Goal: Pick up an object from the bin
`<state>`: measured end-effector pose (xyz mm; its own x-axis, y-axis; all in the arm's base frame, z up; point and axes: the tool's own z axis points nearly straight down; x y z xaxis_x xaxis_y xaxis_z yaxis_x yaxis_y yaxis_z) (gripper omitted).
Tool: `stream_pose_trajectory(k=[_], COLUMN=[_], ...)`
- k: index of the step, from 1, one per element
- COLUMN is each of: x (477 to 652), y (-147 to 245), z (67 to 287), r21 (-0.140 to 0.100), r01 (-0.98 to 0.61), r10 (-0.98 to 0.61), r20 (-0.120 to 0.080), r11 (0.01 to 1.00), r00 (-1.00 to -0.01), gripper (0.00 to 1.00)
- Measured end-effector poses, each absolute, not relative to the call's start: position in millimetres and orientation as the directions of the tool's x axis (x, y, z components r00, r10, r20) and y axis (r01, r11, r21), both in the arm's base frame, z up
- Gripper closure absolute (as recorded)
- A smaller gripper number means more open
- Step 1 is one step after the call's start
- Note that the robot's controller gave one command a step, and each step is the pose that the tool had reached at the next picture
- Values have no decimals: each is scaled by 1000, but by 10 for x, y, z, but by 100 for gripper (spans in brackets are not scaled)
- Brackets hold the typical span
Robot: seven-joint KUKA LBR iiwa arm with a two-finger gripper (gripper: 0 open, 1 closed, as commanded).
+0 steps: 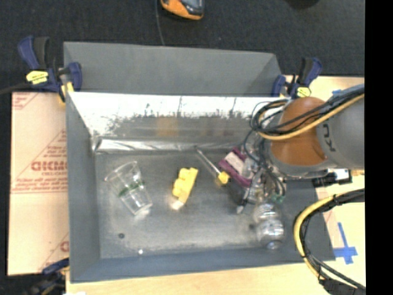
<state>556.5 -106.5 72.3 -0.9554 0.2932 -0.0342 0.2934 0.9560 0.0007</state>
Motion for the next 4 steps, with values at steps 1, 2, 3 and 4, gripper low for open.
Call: stream_pose_trajectory(k=[1, 2, 3, 4], x=[5590, 5589, 5571, 5547], y=[-1051, -1046, -1043, -1039], z=[773, 774, 866, 1131], r21=[5, 6, 5, 3], r01=[366, 382, 385, 382], r10=[366, 382, 385, 382], r20=[-43, -43, -34, -27], r11=[930, 924, 923, 924], r00=[-930, -923, -922, -924], gripper=[100, 100, 100, 100])
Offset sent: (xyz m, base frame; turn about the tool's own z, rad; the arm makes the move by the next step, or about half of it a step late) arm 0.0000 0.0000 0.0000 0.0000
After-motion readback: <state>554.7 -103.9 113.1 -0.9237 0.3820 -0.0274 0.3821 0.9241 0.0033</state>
